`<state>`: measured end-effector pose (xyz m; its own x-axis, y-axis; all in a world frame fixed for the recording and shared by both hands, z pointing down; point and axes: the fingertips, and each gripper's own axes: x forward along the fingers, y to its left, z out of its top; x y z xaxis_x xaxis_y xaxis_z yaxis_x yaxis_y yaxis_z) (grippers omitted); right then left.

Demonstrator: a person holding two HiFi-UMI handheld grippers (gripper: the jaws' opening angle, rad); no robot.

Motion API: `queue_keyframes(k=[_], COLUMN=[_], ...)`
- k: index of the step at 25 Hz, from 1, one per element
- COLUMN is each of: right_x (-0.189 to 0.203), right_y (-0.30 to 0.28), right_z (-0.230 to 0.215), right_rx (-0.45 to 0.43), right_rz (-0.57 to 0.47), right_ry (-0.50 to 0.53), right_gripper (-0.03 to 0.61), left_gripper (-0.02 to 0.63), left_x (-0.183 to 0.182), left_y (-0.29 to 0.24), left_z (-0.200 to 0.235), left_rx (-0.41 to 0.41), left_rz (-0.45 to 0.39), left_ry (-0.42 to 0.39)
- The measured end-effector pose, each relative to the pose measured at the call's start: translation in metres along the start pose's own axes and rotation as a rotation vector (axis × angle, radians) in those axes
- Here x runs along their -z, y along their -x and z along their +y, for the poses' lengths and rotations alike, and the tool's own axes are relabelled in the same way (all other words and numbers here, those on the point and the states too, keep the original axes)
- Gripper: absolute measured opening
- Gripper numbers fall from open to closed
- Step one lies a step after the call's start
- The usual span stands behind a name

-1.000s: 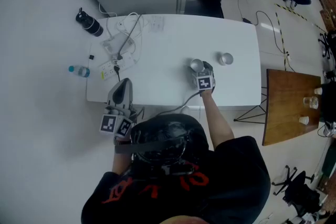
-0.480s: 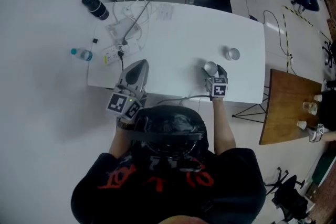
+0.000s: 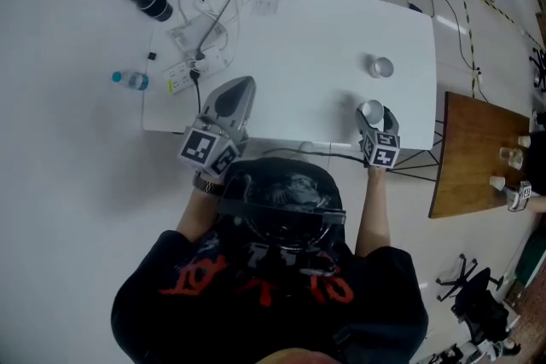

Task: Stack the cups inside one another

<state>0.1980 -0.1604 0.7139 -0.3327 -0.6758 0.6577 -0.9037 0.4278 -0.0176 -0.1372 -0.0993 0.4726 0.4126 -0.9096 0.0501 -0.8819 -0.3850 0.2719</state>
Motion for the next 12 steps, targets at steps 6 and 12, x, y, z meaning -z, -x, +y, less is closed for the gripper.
queue_keyframes(k=[6,12], right_x=[-0.019,-0.080], right_y=[0.038,0.079], right_z=[-0.032,-0.056], right_rx=[0.075,0.110], right_rz=[-0.074,-0.216], right_ry=[-0.020,-0.007], right_gripper=[0.383,0.383], left_gripper=[0.005,0.005], left_x=[0.005,0.001], left_y=[-0.017,-0.025], left_z=[-0.015,-0.027], left_rx=[0.052,0.063], left_rz=[0.017,0.018], left_ry=[-0.003,-0.009])
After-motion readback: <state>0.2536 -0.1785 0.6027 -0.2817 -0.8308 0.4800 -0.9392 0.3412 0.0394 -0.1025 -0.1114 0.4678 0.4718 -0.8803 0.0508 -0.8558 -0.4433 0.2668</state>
